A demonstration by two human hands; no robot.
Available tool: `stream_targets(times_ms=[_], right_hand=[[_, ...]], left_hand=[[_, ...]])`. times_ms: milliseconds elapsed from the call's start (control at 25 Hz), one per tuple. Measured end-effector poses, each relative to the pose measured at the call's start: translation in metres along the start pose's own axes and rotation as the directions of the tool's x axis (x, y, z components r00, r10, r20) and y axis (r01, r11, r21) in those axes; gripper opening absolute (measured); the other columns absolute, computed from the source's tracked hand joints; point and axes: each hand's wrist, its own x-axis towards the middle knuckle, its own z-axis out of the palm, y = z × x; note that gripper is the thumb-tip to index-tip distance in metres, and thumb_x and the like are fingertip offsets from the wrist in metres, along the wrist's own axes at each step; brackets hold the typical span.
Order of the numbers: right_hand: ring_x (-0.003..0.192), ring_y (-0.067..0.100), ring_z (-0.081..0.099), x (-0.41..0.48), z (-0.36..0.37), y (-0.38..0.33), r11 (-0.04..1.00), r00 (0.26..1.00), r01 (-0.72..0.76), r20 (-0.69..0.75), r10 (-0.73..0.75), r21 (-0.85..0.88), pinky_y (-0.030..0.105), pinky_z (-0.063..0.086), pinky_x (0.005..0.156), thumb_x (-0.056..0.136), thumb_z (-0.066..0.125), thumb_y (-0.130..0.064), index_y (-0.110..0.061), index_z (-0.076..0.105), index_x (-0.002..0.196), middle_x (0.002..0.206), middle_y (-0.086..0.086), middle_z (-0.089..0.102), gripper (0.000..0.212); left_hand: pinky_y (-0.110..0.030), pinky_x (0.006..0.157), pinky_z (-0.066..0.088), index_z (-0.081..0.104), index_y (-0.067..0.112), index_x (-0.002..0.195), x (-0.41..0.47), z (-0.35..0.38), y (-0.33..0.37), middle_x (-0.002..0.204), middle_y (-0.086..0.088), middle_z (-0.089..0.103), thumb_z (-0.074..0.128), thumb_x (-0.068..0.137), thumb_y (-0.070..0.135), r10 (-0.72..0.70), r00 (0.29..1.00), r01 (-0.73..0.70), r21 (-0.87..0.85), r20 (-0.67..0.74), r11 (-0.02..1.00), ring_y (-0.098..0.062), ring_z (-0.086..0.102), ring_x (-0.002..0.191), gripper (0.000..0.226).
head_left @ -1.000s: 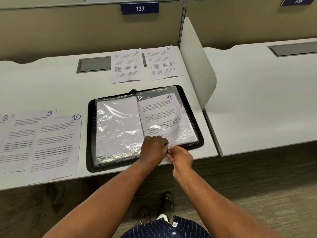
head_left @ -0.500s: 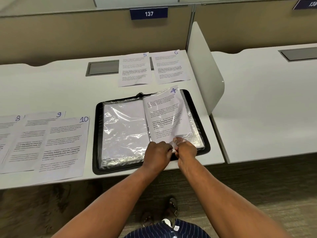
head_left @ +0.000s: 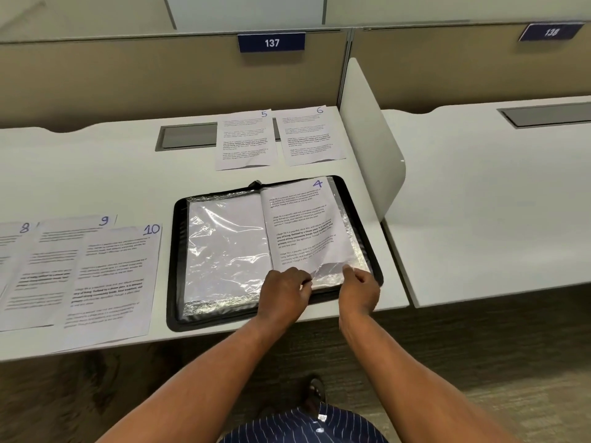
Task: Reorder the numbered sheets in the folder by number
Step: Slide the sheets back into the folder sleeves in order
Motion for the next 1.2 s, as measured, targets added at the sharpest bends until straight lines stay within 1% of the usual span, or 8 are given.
stream_targets(times_ms=[200, 440, 600, 720, 840, 920, 1040, 1200], right_hand=[[0.107, 0.007, 0.060, -0.021, 0.005, -0.013, 0.934, 0.923, 0.356, 0.173, -0.345, -0.038, 0.022, 0.050, 0.088, 0.094, 0.072, -0.023, -0.025, 0.066, 0.100, 0.112, -0.011, 0.063, 0.008], [0.133, 0.002, 0.049, -0.055, 0.040, -0.015, 0.624, 0.545, 0.781, 0.526, -0.653, -0.034, 0.034, 0.040, 0.113, 0.092, 0.066, -0.027, -0.036, 0.063, 0.095, 0.136, -0.011, 0.063, 0.010], [0.126, 0.000, 0.052, -0.075, 0.063, -0.018, 0.550, 0.375, 0.828, 0.625, -0.684, 0.105, 0.042, 0.044, 0.110, 0.094, 0.060, -0.035, -0.036, 0.061, 0.106, 0.129, -0.022, 0.062, 0.012], [0.124, -0.001, 0.053, -0.074, 0.082, -0.019, 0.624, 0.461, 0.768, 0.549, -0.697, 0.147, 0.037, 0.050, 0.105, 0.096, 0.056, -0.036, -0.045, 0.059, 0.112, 0.129, -0.020, 0.060, 0.019], [0.134, 0.016, 0.048, -0.047, 0.110, -0.024, 0.808, 0.750, 0.586, 0.336, -0.569, 0.062, 0.049, 0.048, 0.107, 0.097, 0.057, -0.038, -0.051, 0.052, 0.115, 0.142, -0.005, 0.050, 0.023], [0.135, 0.023, 0.049, -0.027, 0.124, -0.030, 0.891, 0.859, 0.450, 0.299, -0.415, -0.057, 0.047, 0.047, 0.109, 0.096, 0.064, -0.041, -0.032, 0.051, 0.134, 0.146, 0.002, 0.049, 0.041], [0.132, 0.022, 0.053, -0.015, 0.133, -0.025, 0.899, 0.877, 0.408, 0.343, -0.337, -0.159, 0.037, 0.043, 0.108, 0.097, 0.064, -0.049, -0.021, 0.051, 0.141, 0.143, 0.003, 0.057, 0.054], [0.130, 0.020, 0.056, -0.020, 0.147, -0.011, 0.868, 0.854, 0.474, 0.316, -0.413, -0.147, 0.042, 0.047, 0.109, 0.102, 0.060, -0.031, -0.018, 0.056, 0.138, 0.138, 0.002, 0.062, 0.039]], left_hand=[[-0.032, 0.081, 0.053, 0.075, 0.027, 0.100, 0.015, -0.029, 0.009, 0.104, 0.009, 0.076, 0.056, 0.091, 0.051, -0.066, 0.994, 0.060, -0.066, -0.084, 0.996, -0.017, 0.068, 0.088, 0.032], [-0.035, 0.086, 0.050, 0.075, 0.026, 0.092, 0.067, -0.089, 0.003, 0.096, 0.011, 0.073, 0.051, 0.090, 0.069, -0.252, 0.959, 0.247, -0.048, -0.133, 0.968, -0.012, 0.066, 0.084, 0.050], [-0.039, 0.086, 0.051, 0.072, 0.025, 0.078, 0.071, -0.121, -0.021, 0.080, 0.012, 0.070, 0.061, 0.085, 0.049, -0.368, 0.916, 0.355, -0.099, -0.160, 0.929, -0.011, 0.061, 0.075, 0.027], [-0.035, 0.076, 0.051, 0.066, 0.026, 0.069, 0.059, -0.132, -0.044, 0.072, 0.011, 0.066, 0.059, 0.081, 0.044, -0.417, 0.902, 0.407, -0.098, -0.114, 0.908, -0.014, 0.063, 0.073, 0.023], [-0.027, 0.061, 0.041, 0.061, 0.023, 0.066, 0.047, -0.134, -0.070, 0.069, 0.010, 0.064, 0.060, 0.082, 0.040, -0.461, 0.884, 0.451, -0.118, -0.075, 0.885, -0.012, 0.061, 0.071, 0.023], [-0.026, 0.059, 0.037, 0.062, 0.024, 0.068, 0.041, -0.132, -0.087, 0.072, 0.011, 0.065, 0.060, 0.085, 0.041, -0.451, 0.891, 0.443, -0.120, -0.047, 0.888, -0.010, 0.060, 0.072, 0.024], [-0.027, 0.067, 0.043, 0.065, 0.025, 0.074, 0.045, -0.130, -0.110, 0.077, 0.013, 0.065, 0.057, 0.092, 0.050, -0.404, 0.915, 0.403, -0.094, 0.013, 0.910, -0.010, 0.062, 0.079, 0.032], [-0.035, 0.086, 0.050, 0.072, 0.027, 0.092, 0.079, -0.131, -0.122, 0.094, 0.013, 0.071, 0.048, 0.092, 0.071, -0.338, 0.934, 0.348, -0.084, 0.118, 0.934, -0.012, 0.064, 0.091, 0.050]])
